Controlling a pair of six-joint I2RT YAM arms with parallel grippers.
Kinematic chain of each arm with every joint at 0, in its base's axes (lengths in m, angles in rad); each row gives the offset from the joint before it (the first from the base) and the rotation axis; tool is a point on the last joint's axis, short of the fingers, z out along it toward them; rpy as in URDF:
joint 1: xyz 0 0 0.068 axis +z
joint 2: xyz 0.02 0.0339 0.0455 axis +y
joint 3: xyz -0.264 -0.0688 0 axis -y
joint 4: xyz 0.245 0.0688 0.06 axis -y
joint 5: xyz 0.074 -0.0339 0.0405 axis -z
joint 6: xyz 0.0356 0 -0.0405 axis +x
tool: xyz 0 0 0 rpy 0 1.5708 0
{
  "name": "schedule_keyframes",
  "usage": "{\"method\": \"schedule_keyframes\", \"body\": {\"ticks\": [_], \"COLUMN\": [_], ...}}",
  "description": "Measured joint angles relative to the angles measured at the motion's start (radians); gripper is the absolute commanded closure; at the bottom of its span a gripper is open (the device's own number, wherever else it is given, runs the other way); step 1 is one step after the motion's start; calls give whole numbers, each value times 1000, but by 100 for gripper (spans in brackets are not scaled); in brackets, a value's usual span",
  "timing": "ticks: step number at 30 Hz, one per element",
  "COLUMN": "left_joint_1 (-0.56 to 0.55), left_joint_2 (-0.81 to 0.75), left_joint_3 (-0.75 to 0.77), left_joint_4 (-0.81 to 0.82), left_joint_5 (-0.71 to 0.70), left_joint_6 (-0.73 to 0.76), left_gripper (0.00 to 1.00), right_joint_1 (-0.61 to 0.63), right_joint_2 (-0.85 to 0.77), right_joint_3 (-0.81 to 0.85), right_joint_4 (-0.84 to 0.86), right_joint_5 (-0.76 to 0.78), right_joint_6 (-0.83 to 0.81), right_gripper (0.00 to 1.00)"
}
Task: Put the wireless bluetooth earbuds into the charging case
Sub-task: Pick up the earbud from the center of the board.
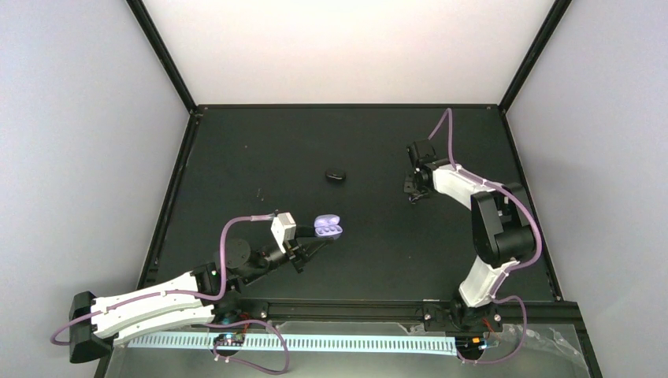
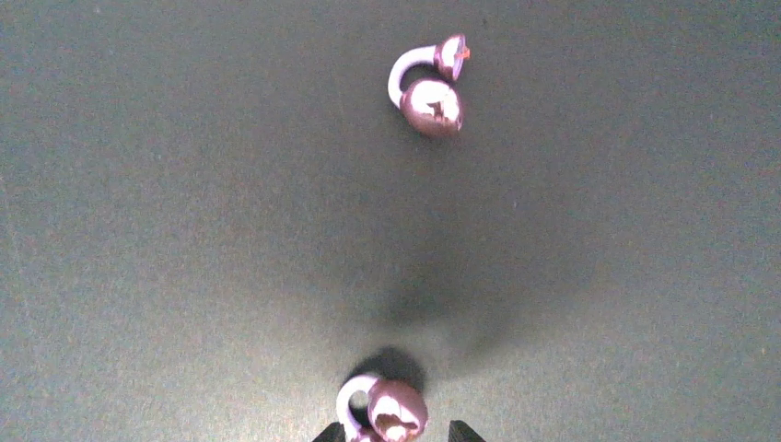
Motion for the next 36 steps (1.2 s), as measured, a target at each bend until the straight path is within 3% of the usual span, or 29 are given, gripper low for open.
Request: {"method": "schedule_keyframes", "body": {"ticks": [11, 27, 36], "left_joint_1": [0, 0, 0], "left_joint_2": [5, 5, 5], "left_joint_3": [0, 0, 0], "left_joint_4": [1, 1, 1], "left_joint_5": [-3, -6, -6], "left_joint_6": [3, 9, 9], "left_gripper": [98, 98, 99], "right_joint_1": [0, 0, 0], "right_joint_2": [70, 101, 101], "right_joint_3": [86, 79, 78], "right_joint_4": [-14, -34, -38], "right_joint_5": [33, 11, -3], "right_joint_6": [-44, -55, -53], "right_gripper": [75, 92, 85]}}
